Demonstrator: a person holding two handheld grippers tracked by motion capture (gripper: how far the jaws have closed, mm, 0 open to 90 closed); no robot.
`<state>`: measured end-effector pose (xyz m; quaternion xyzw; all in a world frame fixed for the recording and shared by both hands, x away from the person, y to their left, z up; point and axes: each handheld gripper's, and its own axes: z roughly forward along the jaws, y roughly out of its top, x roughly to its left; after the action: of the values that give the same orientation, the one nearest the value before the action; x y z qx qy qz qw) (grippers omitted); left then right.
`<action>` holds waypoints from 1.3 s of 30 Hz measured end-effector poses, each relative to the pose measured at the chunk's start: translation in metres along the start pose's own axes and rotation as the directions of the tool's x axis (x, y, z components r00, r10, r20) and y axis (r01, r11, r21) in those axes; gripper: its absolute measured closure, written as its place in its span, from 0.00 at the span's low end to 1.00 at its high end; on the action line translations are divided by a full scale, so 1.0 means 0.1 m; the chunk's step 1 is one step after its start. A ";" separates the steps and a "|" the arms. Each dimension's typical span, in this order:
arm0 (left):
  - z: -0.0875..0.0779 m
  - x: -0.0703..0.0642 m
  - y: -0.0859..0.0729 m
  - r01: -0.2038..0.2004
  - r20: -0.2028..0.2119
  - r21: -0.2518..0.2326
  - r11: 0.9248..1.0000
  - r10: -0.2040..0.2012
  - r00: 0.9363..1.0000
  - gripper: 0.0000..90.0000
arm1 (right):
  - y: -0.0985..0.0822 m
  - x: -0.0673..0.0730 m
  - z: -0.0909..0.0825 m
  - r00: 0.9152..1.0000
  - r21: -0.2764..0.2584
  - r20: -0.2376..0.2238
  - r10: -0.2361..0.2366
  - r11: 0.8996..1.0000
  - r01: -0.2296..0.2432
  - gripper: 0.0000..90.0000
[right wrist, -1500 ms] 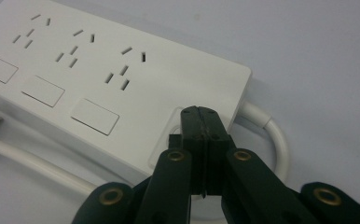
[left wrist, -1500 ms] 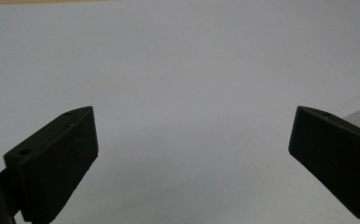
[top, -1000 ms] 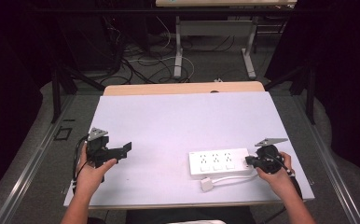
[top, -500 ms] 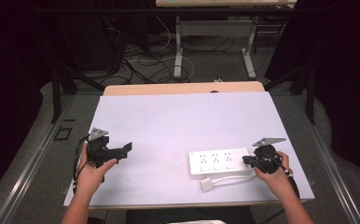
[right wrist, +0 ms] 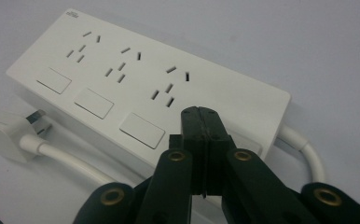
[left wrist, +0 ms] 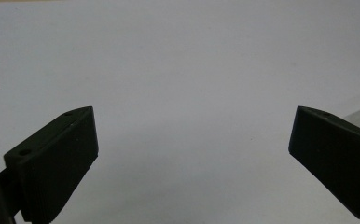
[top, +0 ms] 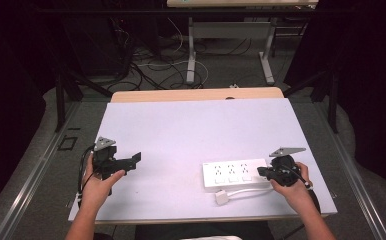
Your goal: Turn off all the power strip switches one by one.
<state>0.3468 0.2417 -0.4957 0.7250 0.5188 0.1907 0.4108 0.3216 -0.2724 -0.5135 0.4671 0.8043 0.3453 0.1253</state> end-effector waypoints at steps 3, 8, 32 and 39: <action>0.00 0.00 0.00 0.000 0.000 -0.002 1.000 0.000 1.000 0.01 | 0.01 0.03 0.01 1.000 -0.002 -0.014 -0.008 1.000 0.008 1.00; 0.00 -0.01 0.00 0.002 0.001 -0.011 1.000 -0.002 1.000 0.01 | 0.04 0.11 0.06 0.999 0.007 -0.037 -0.028 1.000 0.028 1.00; -0.02 0.00 0.01 0.004 0.001 -0.009 1.000 -0.004 1.000 0.01 | 0.10 0.37 0.28 0.991 0.057 -0.080 -0.104 0.992 0.109 1.00; -0.02 0.01 0.00 0.004 -0.001 -0.013 1.000 -0.004 1.000 0.01 | 0.08 0.35 0.31 0.992 0.063 -0.107 -0.064 0.996 0.071 1.00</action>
<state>0.3458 0.2434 -0.4943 0.7213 0.5192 0.1938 0.4154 0.3244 -0.2266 -0.5263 0.4248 0.8361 0.3380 0.0791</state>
